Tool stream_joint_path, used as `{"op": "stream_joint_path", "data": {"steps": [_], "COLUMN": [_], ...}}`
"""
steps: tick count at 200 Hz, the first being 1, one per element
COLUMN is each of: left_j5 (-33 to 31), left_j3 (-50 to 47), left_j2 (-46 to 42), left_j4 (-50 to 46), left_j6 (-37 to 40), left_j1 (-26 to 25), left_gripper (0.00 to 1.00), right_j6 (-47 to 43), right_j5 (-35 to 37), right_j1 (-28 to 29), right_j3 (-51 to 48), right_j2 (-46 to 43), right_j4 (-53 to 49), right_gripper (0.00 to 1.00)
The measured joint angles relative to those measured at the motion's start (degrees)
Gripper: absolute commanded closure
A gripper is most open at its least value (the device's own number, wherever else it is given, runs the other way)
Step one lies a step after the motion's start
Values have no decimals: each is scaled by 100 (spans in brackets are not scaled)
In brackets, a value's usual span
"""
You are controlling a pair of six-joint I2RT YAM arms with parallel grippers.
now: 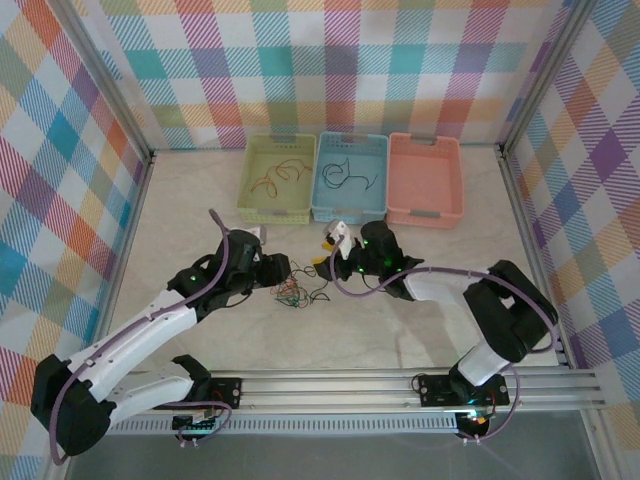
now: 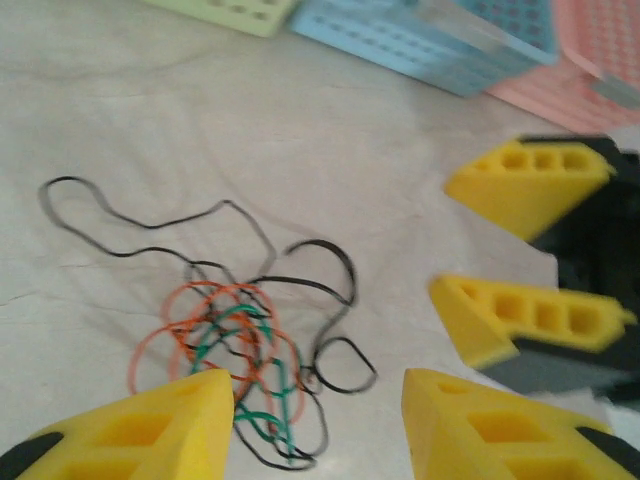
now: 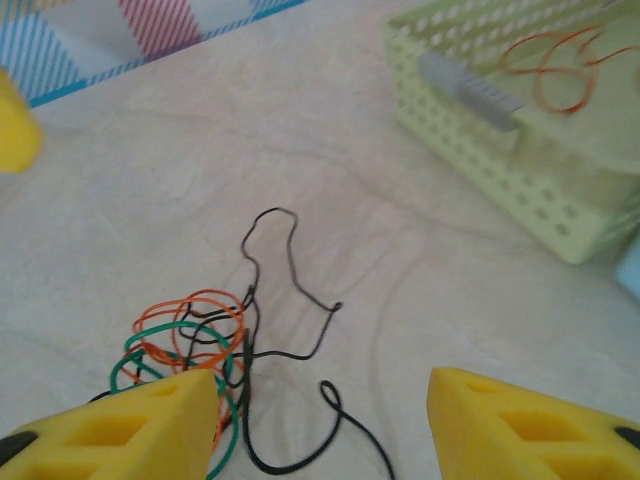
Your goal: Untangle the cables
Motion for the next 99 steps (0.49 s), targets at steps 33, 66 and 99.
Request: {"op": "stream_joint_path", "data": {"steps": [33,66,99], "left_j5": [232,459,619], "left_j3": [-356,-693,-798], "left_j2": [-4,13,22], "left_j4": [262,518,793], "left_j6": [-234,-343,-348], "left_j1": [656,846,960], "left_gripper": [47,46,46], "right_j6": [-170,-507,-723], "right_j5": [-348,-439,-396], "right_j1": [22,208,376], "right_j3": [142,595,885], "right_j2": [247,634,857], "right_j4": [-313,-750,-1174], "right_gripper": [37,37,39]}}
